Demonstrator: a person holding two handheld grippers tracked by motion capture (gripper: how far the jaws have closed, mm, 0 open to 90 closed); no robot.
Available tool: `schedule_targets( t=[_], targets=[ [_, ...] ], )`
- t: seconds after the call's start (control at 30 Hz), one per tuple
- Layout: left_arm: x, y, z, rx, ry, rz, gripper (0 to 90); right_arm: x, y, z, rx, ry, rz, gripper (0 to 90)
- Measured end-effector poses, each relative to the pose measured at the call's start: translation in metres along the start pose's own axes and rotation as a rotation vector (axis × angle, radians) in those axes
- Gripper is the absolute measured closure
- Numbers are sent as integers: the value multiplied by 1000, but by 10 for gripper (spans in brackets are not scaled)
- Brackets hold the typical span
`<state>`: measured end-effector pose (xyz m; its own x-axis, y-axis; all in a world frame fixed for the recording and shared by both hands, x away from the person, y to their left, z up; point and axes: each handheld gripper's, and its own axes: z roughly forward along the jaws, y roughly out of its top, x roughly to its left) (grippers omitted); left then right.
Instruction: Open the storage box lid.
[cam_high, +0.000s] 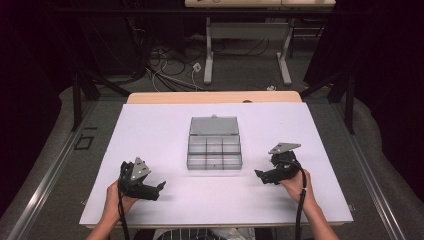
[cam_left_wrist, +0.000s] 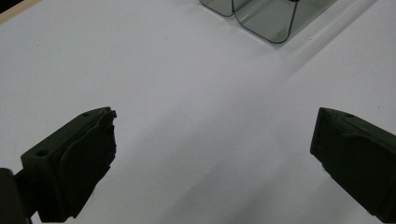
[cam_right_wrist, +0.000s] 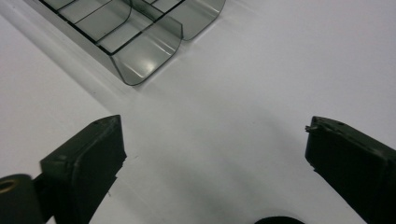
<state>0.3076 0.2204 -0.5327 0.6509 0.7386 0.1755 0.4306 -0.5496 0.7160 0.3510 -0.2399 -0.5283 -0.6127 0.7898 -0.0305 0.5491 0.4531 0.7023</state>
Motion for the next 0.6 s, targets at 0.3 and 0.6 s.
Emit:
schedule_targets(
  t=[0.3, 0.6],
  targets=[
    [0, 1, 0, -1, 4, 9, 1, -8, -4, 1, 48, -20, -14, 0],
    [4, 0, 0, -4, 11, 3, 2, -22, -6, -4, 95, -30, 12, 8]
  ],
)
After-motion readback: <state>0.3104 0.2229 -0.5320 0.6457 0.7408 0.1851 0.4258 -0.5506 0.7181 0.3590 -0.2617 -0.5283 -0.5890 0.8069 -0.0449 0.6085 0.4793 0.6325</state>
